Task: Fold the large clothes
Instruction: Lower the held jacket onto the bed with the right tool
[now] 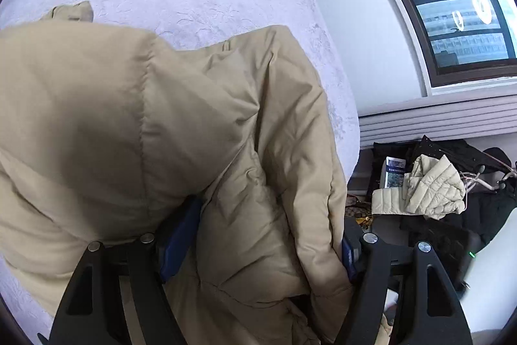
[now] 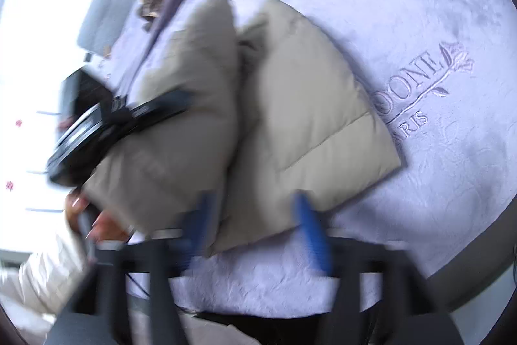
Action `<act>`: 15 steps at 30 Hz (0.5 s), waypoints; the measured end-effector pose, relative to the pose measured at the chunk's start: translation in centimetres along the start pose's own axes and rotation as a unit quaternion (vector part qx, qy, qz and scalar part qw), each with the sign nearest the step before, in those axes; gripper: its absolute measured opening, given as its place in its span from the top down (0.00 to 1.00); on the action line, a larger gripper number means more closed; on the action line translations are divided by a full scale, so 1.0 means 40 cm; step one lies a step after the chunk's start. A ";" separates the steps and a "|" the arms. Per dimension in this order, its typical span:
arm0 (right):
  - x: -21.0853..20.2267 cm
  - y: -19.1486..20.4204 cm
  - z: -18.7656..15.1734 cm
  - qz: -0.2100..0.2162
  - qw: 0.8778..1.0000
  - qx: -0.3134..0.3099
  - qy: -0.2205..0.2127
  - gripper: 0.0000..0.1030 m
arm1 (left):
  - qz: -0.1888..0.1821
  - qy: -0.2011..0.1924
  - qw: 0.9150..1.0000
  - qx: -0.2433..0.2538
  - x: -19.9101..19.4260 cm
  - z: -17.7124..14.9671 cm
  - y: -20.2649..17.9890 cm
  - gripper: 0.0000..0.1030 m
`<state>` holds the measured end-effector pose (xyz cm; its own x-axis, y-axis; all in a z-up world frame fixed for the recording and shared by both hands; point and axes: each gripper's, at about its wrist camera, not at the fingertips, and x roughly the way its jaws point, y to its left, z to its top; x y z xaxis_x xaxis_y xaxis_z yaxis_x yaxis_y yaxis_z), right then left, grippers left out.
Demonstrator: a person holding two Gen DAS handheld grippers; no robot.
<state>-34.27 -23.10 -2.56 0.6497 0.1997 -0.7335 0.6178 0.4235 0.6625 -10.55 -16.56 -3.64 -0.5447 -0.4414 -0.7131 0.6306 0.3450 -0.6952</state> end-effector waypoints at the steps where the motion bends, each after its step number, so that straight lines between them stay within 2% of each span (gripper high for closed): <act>1: -0.009 0.023 -0.011 0.015 1.000 -0.015 0.004 0.15 | 0.004 0.000 1.000 0.003 0.002 0.009 -0.013 0.28; 4: 0.027 0.099 -0.020 0.032 0.998 -0.052 0.025 0.15 | 0.018 0.001 1.000 0.008 0.079 0.045 -0.021 0.28; 6: 0.073 0.139 -0.017 0.037 0.996 -0.067 0.034 0.15 | 0.032 -0.005 0.999 0.019 0.060 0.041 -0.021 0.28; 8: 0.119 0.178 -0.010 -0.004 0.997 -0.076 0.026 0.15 | 0.045 -0.030 0.998 0.038 0.044 0.062 -0.051 0.28; 10: 0.132 0.168 0.014 -0.056 0.996 -0.064 0.006 0.18 | 0.060 -0.074 0.994 0.060 -0.016 0.064 -0.070 0.28; 11: 0.128 0.156 0.024 -0.066 0.996 -0.054 -0.004 0.26 | 0.076 -0.101 0.990 0.068 -0.055 0.061 -0.076 0.28; 12: 0.120 0.139 0.034 -0.074 0.996 -0.044 -0.013 0.49 | 0.096 -0.128 0.984 0.072 -0.092 0.054 -0.070 0.28; 14: 0.106 0.113 0.043 -0.090 0.995 -0.033 -0.020 0.86 | 0.145 -0.171 0.972 0.063 -0.143 0.049 -0.035 0.28; 15: 0.098 0.105 0.043 -0.098 0.994 -0.035 -0.028 0.88 | 0.166 -0.182 0.968 0.051 -0.159 0.051 -0.006 0.28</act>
<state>-28.37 -22.04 -2.39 0.5453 0.0589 -0.8362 0.7039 0.5096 0.4949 -6.11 -15.53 1.24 -0.0827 -0.5896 -0.8035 0.7987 0.4430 -0.4072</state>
